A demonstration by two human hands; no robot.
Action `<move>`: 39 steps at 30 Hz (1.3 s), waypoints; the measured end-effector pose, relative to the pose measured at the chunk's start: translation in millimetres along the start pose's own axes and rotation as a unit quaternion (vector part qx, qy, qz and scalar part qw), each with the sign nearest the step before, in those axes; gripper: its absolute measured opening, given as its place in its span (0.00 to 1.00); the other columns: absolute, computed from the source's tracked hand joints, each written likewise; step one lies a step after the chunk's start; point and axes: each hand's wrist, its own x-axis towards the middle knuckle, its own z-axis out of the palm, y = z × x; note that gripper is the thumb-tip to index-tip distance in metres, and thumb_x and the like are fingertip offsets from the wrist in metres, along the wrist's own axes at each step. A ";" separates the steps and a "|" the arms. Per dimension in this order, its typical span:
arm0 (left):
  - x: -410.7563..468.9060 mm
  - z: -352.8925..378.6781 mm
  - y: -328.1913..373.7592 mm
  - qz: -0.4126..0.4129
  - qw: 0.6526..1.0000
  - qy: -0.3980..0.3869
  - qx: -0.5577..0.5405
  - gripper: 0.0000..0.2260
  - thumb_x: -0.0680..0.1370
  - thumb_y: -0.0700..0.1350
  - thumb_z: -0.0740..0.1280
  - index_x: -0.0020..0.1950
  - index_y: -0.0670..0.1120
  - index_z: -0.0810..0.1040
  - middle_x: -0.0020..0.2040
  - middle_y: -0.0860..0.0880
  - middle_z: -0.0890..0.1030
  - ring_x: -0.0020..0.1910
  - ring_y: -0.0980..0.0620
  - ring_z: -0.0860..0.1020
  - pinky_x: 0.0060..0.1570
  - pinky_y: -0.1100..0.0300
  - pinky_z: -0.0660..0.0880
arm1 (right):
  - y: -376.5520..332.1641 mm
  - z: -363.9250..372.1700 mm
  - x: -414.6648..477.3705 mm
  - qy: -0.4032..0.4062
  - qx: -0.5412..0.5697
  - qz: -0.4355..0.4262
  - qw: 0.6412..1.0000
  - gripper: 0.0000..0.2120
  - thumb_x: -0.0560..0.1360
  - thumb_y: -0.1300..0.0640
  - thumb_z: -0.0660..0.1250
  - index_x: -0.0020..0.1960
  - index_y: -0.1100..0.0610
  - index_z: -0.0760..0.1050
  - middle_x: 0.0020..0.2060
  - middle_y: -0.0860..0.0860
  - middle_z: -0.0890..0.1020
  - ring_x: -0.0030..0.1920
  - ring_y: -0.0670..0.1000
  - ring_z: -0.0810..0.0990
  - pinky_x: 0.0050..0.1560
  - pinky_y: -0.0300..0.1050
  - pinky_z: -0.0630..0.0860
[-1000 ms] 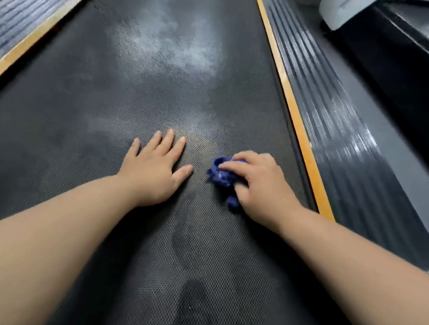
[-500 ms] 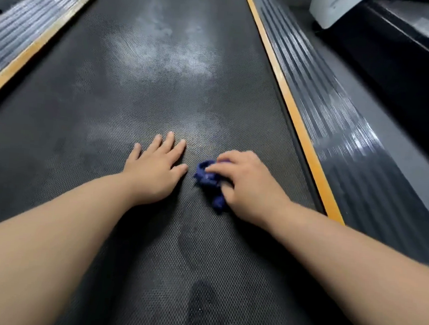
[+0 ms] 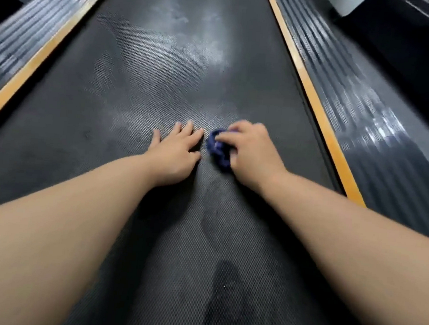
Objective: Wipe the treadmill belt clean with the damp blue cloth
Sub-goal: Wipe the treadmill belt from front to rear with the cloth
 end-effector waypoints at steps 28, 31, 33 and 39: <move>-12.0 -18.1 -49.8 -0.075 0.997 -0.013 -0.003 0.28 0.81 0.52 0.57 0.78 0.57 0.47 0.78 0.52 0.42 0.77 0.48 0.40 0.70 0.37 0.38 | -37.3 15.1 17.6 -0.023 -0.003 -0.036 0.999 0.16 0.70 0.57 0.59 0.49 0.49 0.83 0.50 0.54 0.79 0.49 0.60 0.74 0.54 0.47 0.70; -14.8 -18.6 -46.4 -0.078 0.997 -0.009 -0.012 0.28 0.81 0.51 0.56 0.78 0.57 0.48 0.79 0.52 0.42 0.77 0.48 0.40 0.70 0.37 0.37 | -30.2 23.5 68.1 -0.035 0.007 0.143 0.989 0.14 0.72 0.54 0.62 0.54 0.45 0.81 0.56 0.53 0.75 0.54 0.59 0.70 0.56 0.43 0.68; -17.5 -20.9 -45.1 -0.076 0.997 -0.013 -0.016 0.28 0.81 0.50 0.57 0.78 0.56 0.48 0.79 0.51 0.43 0.77 0.48 0.40 0.70 0.37 0.37 | -39.8 29.8 61.7 -0.040 -0.020 0.134 0.990 0.17 0.70 0.50 0.57 0.53 0.47 0.81 0.57 0.53 0.75 0.53 0.59 0.71 0.58 0.45 0.67; -26.8 -33.2 -59.4 -0.054 0.987 0.042 -0.147 0.30 0.77 0.39 0.64 0.77 0.54 0.57 0.78 0.51 0.51 0.77 0.54 0.48 0.74 0.46 0.40 | -72.9 7.1 -38.3 -0.093 0.049 -0.068 0.992 0.20 0.67 0.55 0.57 0.53 0.49 0.82 0.52 0.50 0.79 0.48 0.58 0.72 0.55 0.49 0.70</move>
